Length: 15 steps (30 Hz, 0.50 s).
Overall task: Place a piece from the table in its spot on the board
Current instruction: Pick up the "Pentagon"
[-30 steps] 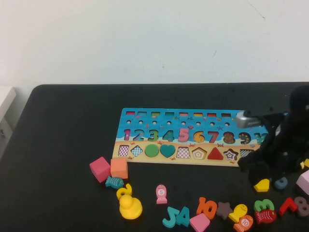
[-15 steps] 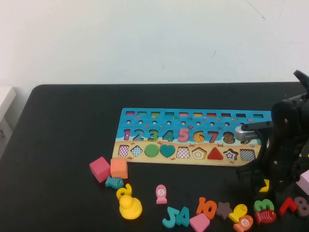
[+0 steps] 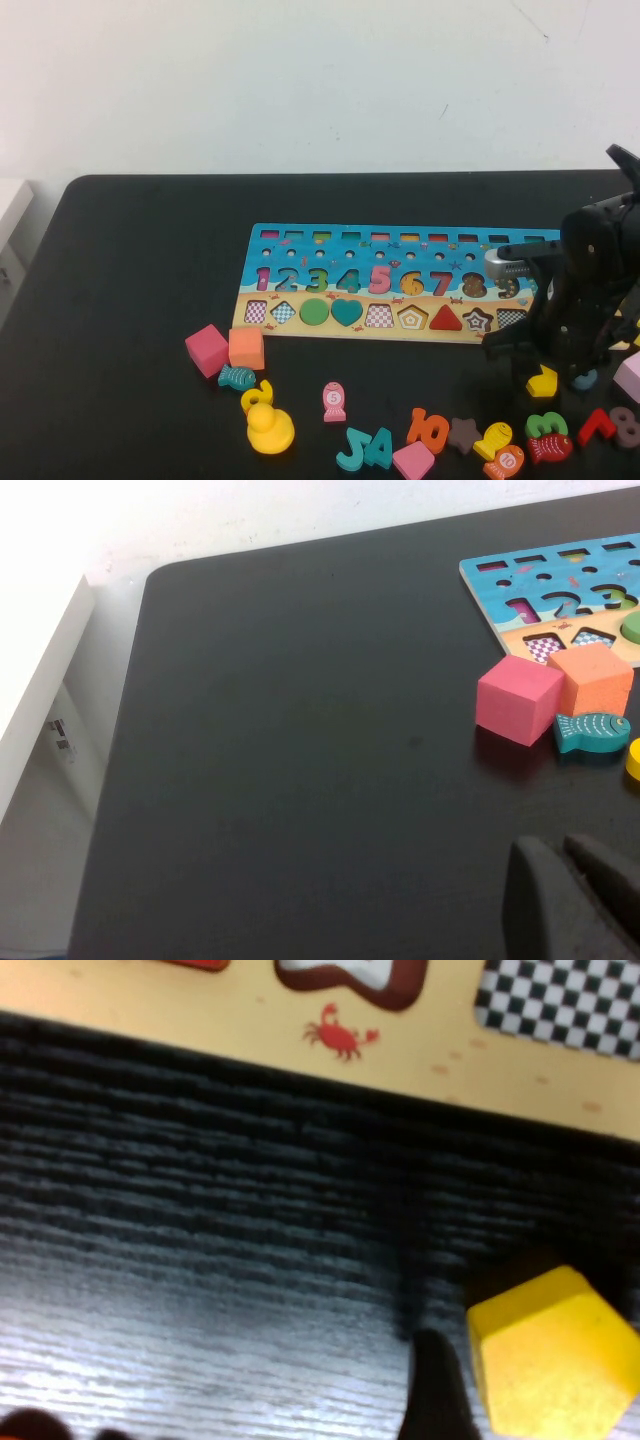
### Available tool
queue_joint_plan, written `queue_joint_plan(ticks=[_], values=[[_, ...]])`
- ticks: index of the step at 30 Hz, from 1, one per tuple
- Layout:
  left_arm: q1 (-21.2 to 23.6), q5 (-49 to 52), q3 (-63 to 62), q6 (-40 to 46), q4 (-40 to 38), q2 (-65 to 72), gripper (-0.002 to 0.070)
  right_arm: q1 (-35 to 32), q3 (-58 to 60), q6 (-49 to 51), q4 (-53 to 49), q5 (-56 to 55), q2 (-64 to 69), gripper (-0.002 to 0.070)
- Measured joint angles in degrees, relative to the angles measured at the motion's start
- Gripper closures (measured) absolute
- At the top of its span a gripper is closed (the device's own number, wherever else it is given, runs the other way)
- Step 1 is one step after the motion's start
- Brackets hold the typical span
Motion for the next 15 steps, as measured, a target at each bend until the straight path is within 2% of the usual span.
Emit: queue_joint_plan(ticks=[15], values=[[0.0,0.0,0.0,0.0,0.0,0.0,0.0676,0.3,0.0,0.0,-0.9,-0.7,0.0,0.0216]])
